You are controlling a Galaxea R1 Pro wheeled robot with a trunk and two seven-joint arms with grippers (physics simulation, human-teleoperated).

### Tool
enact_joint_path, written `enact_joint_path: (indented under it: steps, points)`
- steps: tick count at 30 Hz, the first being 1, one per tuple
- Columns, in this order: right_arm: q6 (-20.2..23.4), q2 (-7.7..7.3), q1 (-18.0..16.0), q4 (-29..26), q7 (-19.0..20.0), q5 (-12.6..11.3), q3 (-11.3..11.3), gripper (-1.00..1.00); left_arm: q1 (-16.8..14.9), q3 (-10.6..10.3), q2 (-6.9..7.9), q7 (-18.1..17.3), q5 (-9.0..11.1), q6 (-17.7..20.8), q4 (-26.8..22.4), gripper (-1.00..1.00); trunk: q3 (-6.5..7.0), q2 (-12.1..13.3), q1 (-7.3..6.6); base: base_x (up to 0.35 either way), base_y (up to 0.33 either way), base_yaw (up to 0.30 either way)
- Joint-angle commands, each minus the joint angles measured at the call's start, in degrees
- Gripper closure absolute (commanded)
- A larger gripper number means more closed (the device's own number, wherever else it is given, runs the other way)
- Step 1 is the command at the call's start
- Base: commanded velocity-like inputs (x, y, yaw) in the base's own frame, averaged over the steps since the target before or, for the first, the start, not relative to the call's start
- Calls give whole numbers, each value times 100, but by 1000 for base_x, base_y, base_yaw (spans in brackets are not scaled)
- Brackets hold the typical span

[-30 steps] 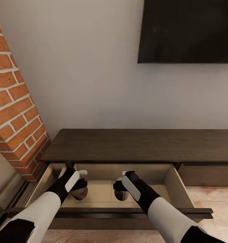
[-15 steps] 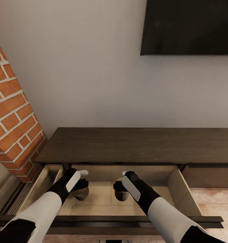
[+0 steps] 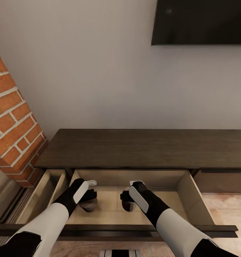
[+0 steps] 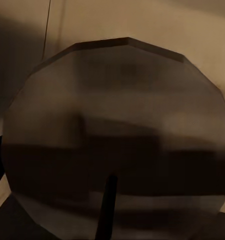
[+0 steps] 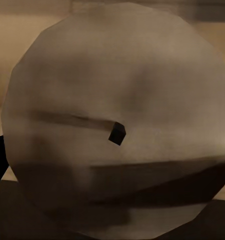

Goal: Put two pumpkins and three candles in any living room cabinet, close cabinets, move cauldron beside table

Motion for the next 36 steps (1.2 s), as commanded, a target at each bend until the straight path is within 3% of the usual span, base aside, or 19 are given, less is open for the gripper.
enact_joint_path:
  steps: [1, 10, 14, 17, 36]
  points:
    - [-2, 0, -1, -5, 0, 3, 3, 100, -1, 0, -1, -9, -17, 2, -1, 100, -23, -2, 2, 0, 0, 0]
    - [-5, 7, -1, -50, -22, 44, 7, 100, -1, -4, 7, -13, -18, -4, -1, 100, -222, -14, 25, 0, 0, 0]
    - [-11, 31, -1, -55, -20, 396, 7, 100, -1, -1, 7, -17, -18, -13, -1, 100, -311, -19, 35, 0, 0, 0]
    - [-12, 41, -1, -56, -12, 494, 7, 100, -1, 0, 7, -18, -18, -14, -1, 100, -377, -23, 43, 0, 0, 0]
    - [-12, 39, -1, -59, 26, 512, 7, 100, -1, 0, 11, -25, -4, -23, -24, 100, -798, -49, 92, 0, 0, 0]
